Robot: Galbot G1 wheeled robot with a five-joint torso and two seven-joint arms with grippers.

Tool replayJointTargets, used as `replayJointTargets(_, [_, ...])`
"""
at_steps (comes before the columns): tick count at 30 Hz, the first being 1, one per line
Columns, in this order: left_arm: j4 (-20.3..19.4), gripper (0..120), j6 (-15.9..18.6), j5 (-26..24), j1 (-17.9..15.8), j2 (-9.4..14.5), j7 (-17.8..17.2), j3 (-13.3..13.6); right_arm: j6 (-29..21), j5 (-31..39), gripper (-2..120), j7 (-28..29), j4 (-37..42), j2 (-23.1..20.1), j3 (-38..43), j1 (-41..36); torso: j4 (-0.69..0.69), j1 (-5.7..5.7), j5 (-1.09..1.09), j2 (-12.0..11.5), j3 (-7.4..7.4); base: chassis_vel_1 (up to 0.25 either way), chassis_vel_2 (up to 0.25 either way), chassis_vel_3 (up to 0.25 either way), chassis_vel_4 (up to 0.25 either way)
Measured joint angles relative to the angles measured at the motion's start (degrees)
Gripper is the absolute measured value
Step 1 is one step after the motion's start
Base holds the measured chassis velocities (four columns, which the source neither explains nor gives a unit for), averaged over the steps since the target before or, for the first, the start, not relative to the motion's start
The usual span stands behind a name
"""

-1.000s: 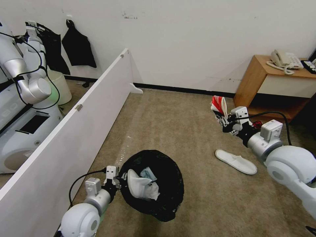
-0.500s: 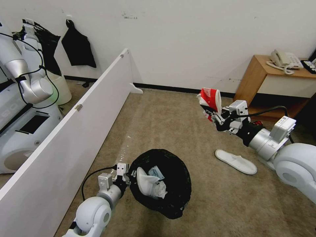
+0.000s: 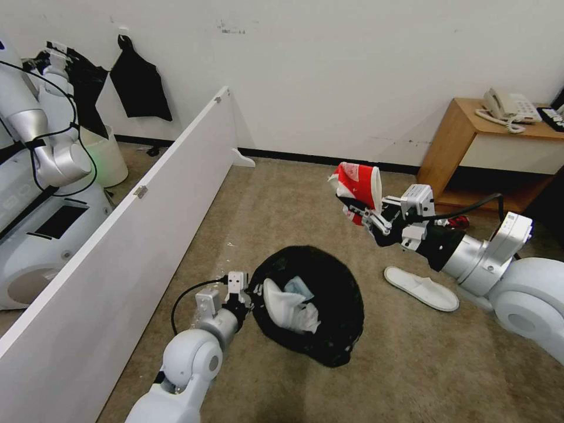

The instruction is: Pick up the trash bin, then pick up the garbage from the floor and place it into the trash bin.

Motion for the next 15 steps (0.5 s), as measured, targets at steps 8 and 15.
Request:
replayJointTargets(8, [-0.4,4,0.2,-1.1,-1.3,-1.1,-0.2,-1.0,0.2,-1.9,4,-1.3,-0.5,1.0,-2.8,-0.6,-0.01,0.0,0.0,0.0,0.0,0.0,0.0,0.0,0.0])
replayJointTargets(15, [-0.4,4,0.2,-1.4,-1.8,-1.0,-0.4,-1.2,0.2,-2.5,4,-1.9,-0.4,1.2,-4.6,-0.2,-0.01,0.0,-0.01,0.0,0.0,0.0,0.0,0.0,0.0])
